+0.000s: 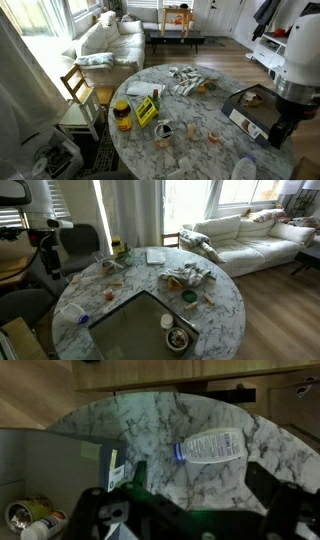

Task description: Put the container with the red lid upright and put the wooden block on top of it then place the container and block in the yellow tin on the left

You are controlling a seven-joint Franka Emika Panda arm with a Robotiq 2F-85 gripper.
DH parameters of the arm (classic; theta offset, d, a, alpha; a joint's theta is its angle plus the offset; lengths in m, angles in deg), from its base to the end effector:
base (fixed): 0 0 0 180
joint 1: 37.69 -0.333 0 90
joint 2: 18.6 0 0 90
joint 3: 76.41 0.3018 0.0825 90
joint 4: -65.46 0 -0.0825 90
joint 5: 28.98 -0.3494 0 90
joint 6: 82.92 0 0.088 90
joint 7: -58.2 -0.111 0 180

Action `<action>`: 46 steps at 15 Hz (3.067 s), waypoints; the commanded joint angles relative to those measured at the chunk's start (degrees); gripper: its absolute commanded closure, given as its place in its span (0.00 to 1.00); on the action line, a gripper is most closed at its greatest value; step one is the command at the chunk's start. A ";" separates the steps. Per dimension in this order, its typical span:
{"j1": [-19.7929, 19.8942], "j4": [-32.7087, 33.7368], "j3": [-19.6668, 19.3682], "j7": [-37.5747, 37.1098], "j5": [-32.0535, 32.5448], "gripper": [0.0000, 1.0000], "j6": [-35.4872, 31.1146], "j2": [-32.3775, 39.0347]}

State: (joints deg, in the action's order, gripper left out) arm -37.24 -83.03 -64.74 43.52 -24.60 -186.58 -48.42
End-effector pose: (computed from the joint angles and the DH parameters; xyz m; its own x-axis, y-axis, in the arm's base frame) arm 0.3199 0.0557 0.4082 0.9713 -0.0960 -0.2177 -0.0447 -0.9723 0.2293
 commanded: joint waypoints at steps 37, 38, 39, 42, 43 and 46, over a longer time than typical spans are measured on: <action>4.80 3.43 -11.39 -23.01 -12.13 0.00 -31.25 26.87; 4.62 3.66 -12.06 -22.56 -14.37 0.00 -33.01 28.08; 4.41 3.98 -12.59 -21.93 -16.76 0.00 -34.92 29.46; 4.07 4.96 -13.27 -21.05 -23.54 0.00 -39.53 33.15; 4.09 5.39 -13.35 -20.44 -26.01 0.00 -40.62 34.32; 4.40 7.06 -13.22 -17.85 -32.87 0.00 -41.18 37.46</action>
State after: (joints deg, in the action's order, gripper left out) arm -32.46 -78.15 -77.33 22.33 -51.01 -226.92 -14.75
